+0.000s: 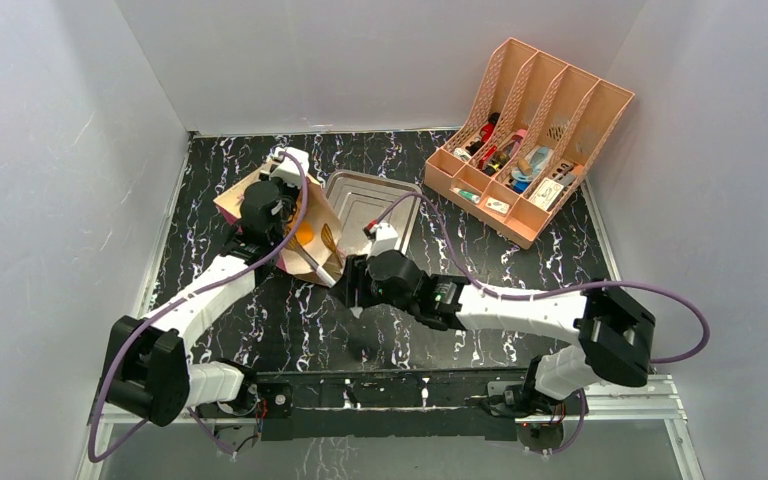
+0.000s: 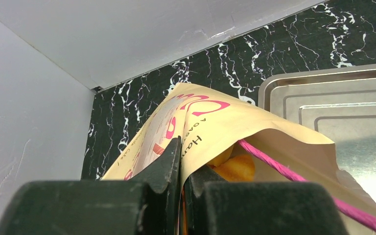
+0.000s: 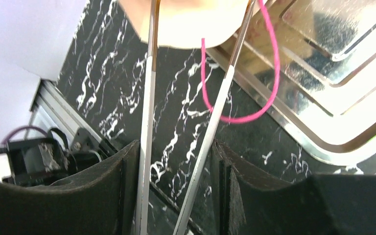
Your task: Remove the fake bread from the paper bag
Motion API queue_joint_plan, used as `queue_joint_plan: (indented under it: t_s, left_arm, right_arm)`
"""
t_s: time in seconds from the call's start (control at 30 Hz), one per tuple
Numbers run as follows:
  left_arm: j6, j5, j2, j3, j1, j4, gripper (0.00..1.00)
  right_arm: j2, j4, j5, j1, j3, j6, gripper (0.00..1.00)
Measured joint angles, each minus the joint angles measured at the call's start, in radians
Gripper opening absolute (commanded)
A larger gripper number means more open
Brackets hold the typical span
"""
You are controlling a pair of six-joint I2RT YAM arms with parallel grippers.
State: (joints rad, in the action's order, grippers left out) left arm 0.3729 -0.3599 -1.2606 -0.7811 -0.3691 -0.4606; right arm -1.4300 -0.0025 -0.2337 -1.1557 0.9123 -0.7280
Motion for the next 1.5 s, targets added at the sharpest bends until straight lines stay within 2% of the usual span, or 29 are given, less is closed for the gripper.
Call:
queue_joint_plan:
  t_s: [0.37,0.63,0.77,0.87,0.9,1.03,1.13,1.5]
  left_arm:
    - [-0.017,0.000,0.032,0.018,-0.003,0.016,0.00]
    - [-0.023,-0.001,0.041,0.024,-0.006,0.021,0.00]
    - [-0.026,-0.003,0.041,0.024,-0.008,0.021,0.00]
    - [-0.026,-0.006,0.041,0.024,-0.010,0.021,0.00]
    - [-0.026,-0.006,0.041,0.024,-0.011,0.021,0.00]
    - [-0.026,-0.008,0.041,0.028,-0.013,0.019,0.00]
    - [-0.026,-0.010,0.041,0.029,-0.015,0.019,0.00]
    - [-0.035,-0.010,0.041,0.029,-0.016,0.019,0.00]
  right_arm:
    - [-0.089,0.204,0.156,0.148,-0.008,-0.151,0.38]
    - [-0.116,0.275,0.243,0.174,-0.035,-0.225,0.22]
    - [-0.116,0.292,0.252,0.176,-0.044,-0.240,0.07]
    - [-0.116,0.298,0.253,0.177,-0.046,-0.243,0.06]
    - [-0.116,0.300,0.253,0.177,-0.048,-0.243,0.08]
    - [-0.106,0.307,0.256,0.177,-0.068,-0.240,0.33]
    - [-0.101,0.306,0.257,0.177,-0.071,-0.230,0.44]
    - [-0.103,0.306,0.272,0.194,-0.071,-0.208,0.49]
